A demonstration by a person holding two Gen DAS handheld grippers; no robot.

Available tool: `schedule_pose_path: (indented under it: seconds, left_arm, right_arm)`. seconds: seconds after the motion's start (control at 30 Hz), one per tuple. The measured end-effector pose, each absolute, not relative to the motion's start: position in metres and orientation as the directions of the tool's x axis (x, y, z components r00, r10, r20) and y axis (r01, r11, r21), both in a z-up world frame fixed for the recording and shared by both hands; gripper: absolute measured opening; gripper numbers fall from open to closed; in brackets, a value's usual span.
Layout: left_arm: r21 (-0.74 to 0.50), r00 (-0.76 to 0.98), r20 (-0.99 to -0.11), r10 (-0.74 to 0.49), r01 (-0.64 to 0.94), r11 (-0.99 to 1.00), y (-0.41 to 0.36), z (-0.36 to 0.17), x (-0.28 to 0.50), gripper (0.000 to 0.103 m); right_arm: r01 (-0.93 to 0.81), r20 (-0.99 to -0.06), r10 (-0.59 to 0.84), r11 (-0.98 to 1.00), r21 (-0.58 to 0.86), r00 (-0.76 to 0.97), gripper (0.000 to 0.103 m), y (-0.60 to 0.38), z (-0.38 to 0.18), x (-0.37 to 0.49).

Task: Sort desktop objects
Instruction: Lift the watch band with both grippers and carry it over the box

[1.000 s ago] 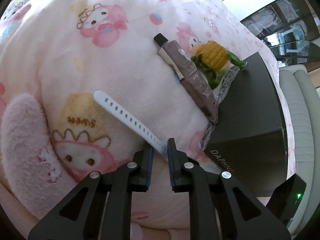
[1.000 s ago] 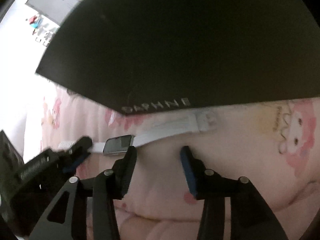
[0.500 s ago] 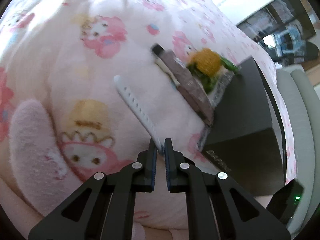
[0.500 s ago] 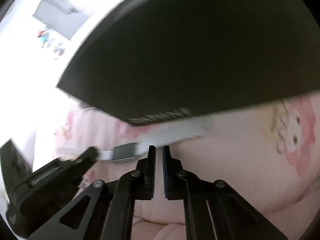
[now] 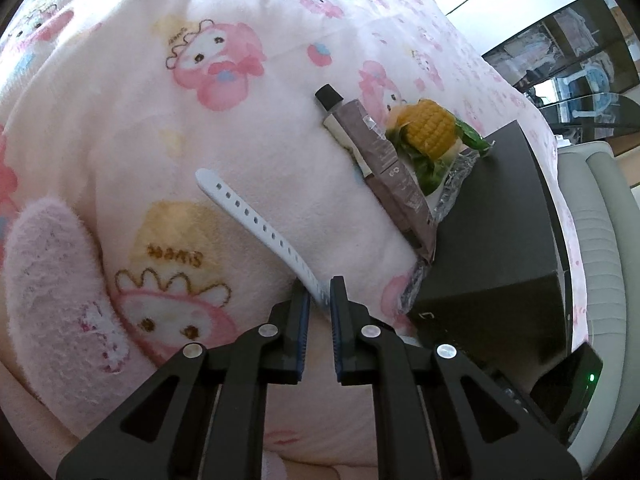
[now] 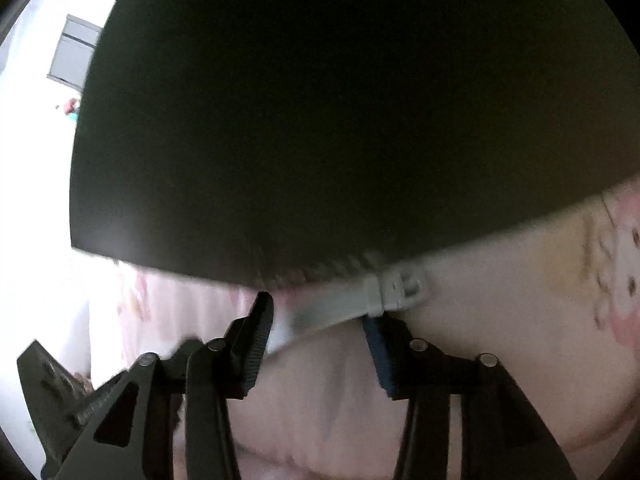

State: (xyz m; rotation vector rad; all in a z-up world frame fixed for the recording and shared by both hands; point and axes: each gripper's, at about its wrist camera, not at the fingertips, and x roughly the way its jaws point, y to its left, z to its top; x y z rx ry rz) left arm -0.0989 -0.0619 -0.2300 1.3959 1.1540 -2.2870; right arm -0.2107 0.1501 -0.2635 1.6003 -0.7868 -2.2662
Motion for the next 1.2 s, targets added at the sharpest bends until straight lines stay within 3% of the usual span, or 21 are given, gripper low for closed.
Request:
schedule_pose_path:
  seconds: [0.03, 0.13, 0.37, 0.73, 0.97, 1.2]
  left_arm:
    - [-0.506, -0.524, -0.828, 0.201, 0.543, -0.67, -0.061, -0.229, -0.099, 0.007]
    - [-0.517, -0.53, -0.818, 0.222, 0.511, -0.686, -0.058, -0.223, -0.096, 0.007]
    - [-0.592, -0.558, -0.77, 0.309, 0.443, -0.673, -0.052, -0.192, -0.092, 0.006]
    - [-0.636, -0.656, -0.652, 0.38, 0.201, -0.745, -0.012, -0.103, -0.111, 0.006]
    - [-0.61, -0.622, -0.661, 0.42, 0.12, -0.783, 0.039, -0.085, -0.186, 0.006]
    - [-0.518, -0.528, -0.747, 0.404, 0.08, -0.852, 0.082, -0.094, -0.248, 0.006]
  right_arm:
    - [-0.079, -0.792, -0.507, -0.824, 0.561, -0.342, 0.009, 0.144, -0.265, -0.214]
    - [-0.025, -0.775, -0.519, -0.825, 0.564, -0.362, 0.002, 0.138, -0.257, -0.208]
    - [0.086, -0.726, -0.522, -0.833, 0.546, -0.448, 0.002, 0.146, -0.202, -0.174]
    - [0.144, -0.617, -0.564, -0.791, 0.595, -0.548, 0.002, 0.189, -0.134, -0.191]
    - [0.172, -0.593, -0.486, -0.845, 0.506, -0.642, 0.002, 0.24, -0.094, -0.23]
    - [0.203, -0.629, -0.41, -0.904, 0.376, -0.66, 0.002, 0.272, -0.076, -0.259]
